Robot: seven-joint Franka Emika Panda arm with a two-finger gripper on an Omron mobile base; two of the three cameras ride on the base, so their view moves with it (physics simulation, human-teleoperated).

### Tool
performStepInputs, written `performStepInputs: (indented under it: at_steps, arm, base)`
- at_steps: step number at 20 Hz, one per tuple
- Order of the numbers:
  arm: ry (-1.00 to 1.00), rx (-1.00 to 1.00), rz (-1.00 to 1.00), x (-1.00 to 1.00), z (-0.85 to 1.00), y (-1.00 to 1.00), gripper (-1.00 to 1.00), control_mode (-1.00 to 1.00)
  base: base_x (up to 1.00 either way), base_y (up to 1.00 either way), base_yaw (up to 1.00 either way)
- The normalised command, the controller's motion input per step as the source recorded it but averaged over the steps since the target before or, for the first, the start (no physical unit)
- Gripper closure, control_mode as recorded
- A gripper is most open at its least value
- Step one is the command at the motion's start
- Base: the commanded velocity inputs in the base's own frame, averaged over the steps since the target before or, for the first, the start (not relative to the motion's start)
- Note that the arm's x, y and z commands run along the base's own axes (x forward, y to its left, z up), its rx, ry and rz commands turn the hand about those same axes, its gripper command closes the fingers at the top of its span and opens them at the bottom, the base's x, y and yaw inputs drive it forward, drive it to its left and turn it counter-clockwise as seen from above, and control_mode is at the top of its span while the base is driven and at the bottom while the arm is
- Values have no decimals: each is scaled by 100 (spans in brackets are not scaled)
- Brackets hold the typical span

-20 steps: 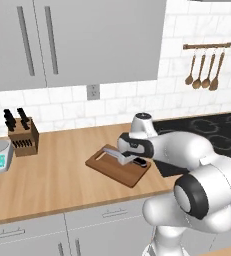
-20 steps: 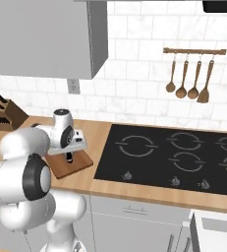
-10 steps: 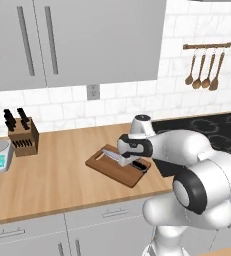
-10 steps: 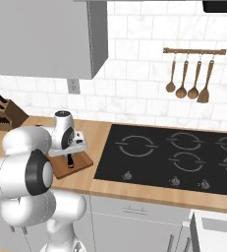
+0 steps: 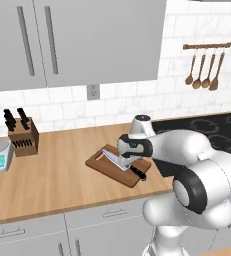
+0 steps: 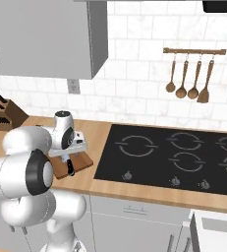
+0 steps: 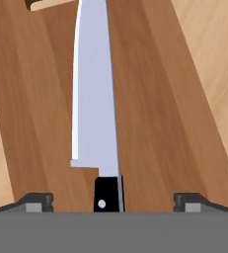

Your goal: Pick up the knife from the drawer and place it on the cutting board. Then place the meat from the plate to the cutting board.

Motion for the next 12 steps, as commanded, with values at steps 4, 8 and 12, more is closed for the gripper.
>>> performStepInputs:
  at_steps: [4, 8, 12]
  arm:
    - [0, 0, -7, -38, 17, -9, -100, -100]
    - [-2, 0, -32, -79, 76, -63, -100, -100]
    - [0, 0, -43, -60, 99, -86, -100, -100]
  base:
    - [0, 0, 0]
    - [0, 0, 0]
    - [0, 0, 0]
